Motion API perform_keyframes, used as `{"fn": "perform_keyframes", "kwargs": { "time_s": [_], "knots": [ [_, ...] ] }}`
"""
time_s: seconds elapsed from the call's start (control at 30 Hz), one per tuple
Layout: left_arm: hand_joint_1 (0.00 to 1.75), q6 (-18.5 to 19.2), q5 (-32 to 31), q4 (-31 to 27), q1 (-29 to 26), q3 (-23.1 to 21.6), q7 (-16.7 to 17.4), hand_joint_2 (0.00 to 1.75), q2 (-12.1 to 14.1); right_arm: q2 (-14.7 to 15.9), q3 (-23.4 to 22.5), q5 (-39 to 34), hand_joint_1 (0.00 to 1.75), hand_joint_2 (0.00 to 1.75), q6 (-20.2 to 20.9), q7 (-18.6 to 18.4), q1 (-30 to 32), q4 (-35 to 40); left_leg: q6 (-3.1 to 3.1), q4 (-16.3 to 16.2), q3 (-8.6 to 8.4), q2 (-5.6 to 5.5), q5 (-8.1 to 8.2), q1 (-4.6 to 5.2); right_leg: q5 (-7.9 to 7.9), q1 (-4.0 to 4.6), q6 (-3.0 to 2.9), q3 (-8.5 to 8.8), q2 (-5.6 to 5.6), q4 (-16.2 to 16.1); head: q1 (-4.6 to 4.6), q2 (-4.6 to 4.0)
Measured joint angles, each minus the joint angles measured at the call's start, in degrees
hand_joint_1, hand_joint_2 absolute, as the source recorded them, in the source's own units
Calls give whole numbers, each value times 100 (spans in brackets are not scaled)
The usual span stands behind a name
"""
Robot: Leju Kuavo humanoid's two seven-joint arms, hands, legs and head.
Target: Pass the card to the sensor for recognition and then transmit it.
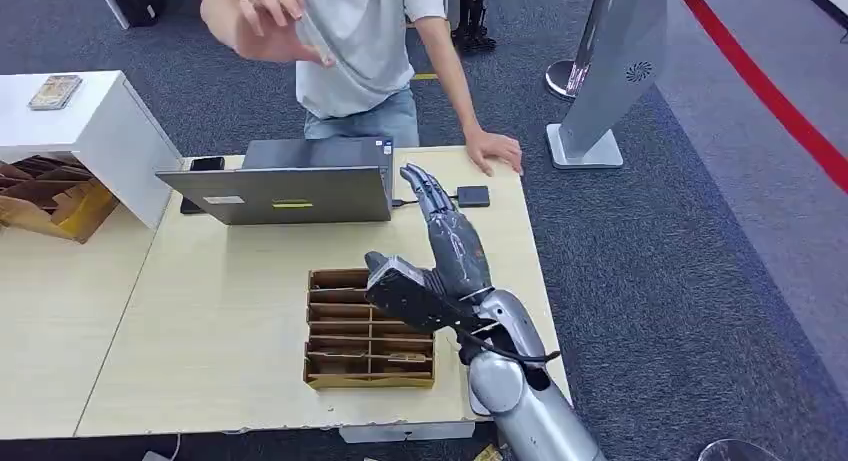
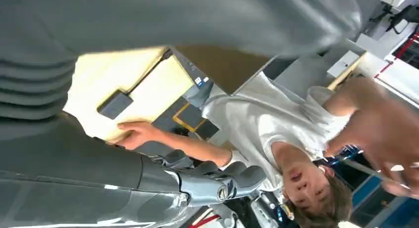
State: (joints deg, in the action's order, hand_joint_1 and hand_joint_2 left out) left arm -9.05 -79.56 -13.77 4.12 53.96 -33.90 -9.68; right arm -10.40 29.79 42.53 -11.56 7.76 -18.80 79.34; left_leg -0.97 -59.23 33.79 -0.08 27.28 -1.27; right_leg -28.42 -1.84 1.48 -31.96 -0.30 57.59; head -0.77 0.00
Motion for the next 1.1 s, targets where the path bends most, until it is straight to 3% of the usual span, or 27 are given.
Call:
{"fn": "perform_keyframes", "kwargs": {
  "time_s": [0.43, 1.1],
  "knots": [
    [0, -57, 61, 2, -11, 0, -61, 0, 4, 109, 164, -208, 0, 0, -112, 241, 331, 545, 0, 0, 1, 0, 0, 0, -1, 0, 0, -1, 0, 0, 0, 0],
    [0, -125, 162, 31, -92, 2, -164, 0, 26, 645, 402, -601, 0, 0, -324, 857, 1205, 1478, -1, 0, 0, 0, 3, 0, -3, 0, -1, -1, 0, -1, 0, 0]
  ]
}}
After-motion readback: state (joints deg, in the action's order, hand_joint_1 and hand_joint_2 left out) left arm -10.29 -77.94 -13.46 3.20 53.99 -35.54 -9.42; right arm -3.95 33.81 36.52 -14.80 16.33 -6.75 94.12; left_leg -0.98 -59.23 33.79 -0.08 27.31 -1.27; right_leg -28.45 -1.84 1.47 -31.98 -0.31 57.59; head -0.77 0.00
